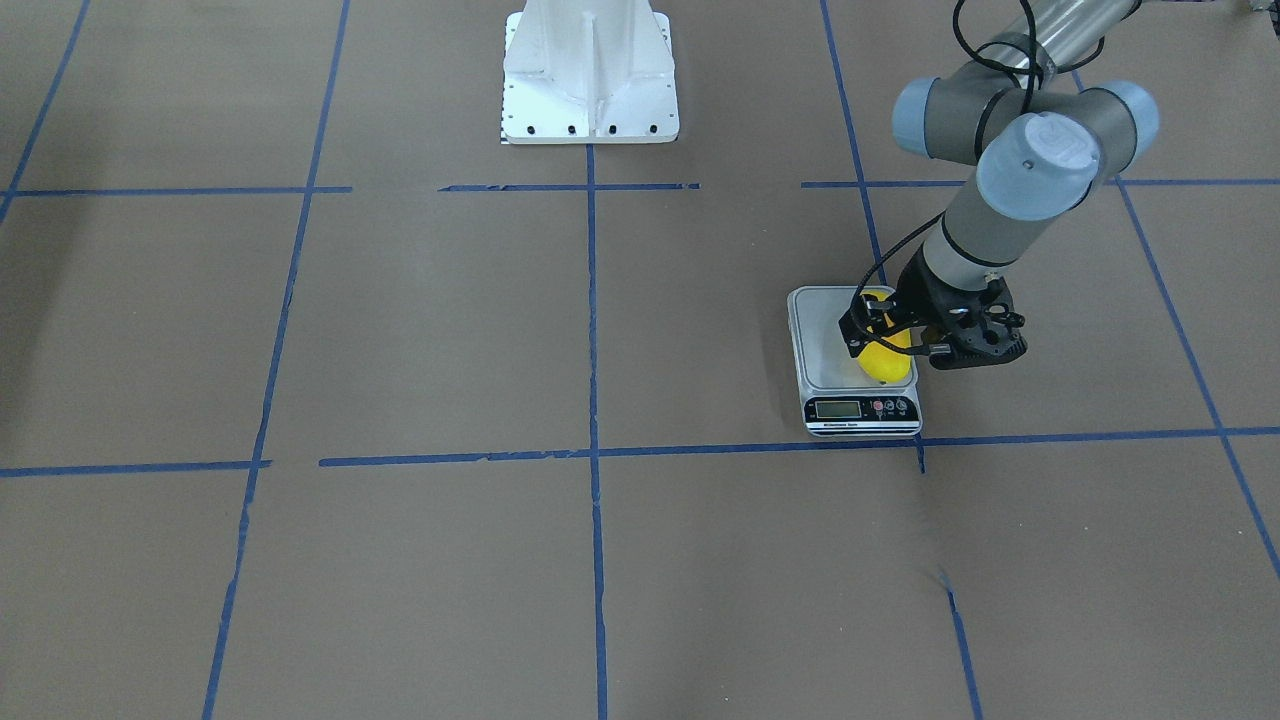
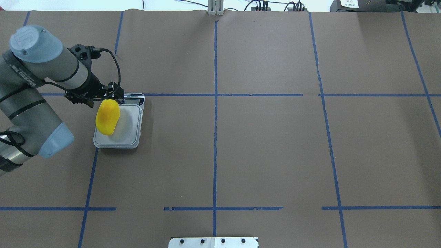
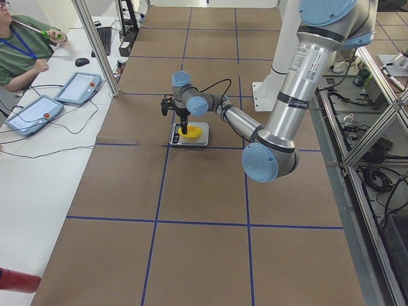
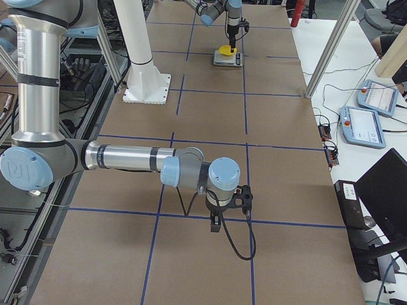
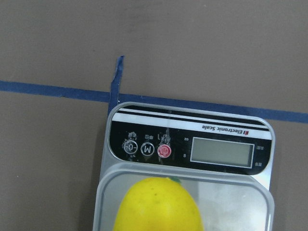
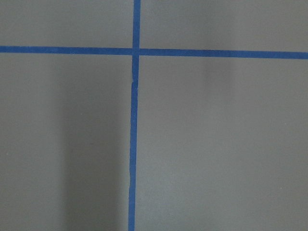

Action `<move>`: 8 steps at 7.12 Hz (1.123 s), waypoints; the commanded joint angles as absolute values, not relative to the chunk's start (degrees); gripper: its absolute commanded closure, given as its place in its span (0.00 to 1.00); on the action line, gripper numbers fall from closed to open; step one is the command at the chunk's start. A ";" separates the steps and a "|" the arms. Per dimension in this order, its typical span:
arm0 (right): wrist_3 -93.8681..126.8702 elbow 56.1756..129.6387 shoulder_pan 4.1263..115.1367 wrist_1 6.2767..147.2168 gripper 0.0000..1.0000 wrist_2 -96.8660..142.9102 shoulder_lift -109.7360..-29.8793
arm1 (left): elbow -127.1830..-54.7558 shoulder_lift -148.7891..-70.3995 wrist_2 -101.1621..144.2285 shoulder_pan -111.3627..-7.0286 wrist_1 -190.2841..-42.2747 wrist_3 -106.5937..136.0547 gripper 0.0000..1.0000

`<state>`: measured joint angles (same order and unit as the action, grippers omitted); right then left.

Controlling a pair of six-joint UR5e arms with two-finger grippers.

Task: Weigh mango
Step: 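Open the left gripper to release the mango on the scale pan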

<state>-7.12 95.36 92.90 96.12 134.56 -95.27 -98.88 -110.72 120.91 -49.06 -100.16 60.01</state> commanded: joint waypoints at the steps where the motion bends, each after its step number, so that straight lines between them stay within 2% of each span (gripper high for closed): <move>1: -7.12 95.36 92.90 96.15 0.00 134.56 -95.27 | -101.68 -109.61 121.02 -54.20 -97.58 55.23 0.00; 2: -7.12 95.36 92.90 96.15 0.00 134.56 -95.27 | -102.99 -109.43 121.20 -57.36 -93.82 48.67 0.00; 5: -7.12 95.36 92.90 96.15 0.00 134.56 -95.27 | -101.69 -101.37 121.73 -73.68 -93.51 16.17 0.00; 8: -7.12 95.36 92.90 96.07 0.00 134.56 -95.36 | -94.16 -93.46 133.91 -84.52 -93.60 0.48 0.00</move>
<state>-7.12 95.36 92.90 96.14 134.56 -95.29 -97.55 -97.02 129.05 -79.92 -93.58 6.71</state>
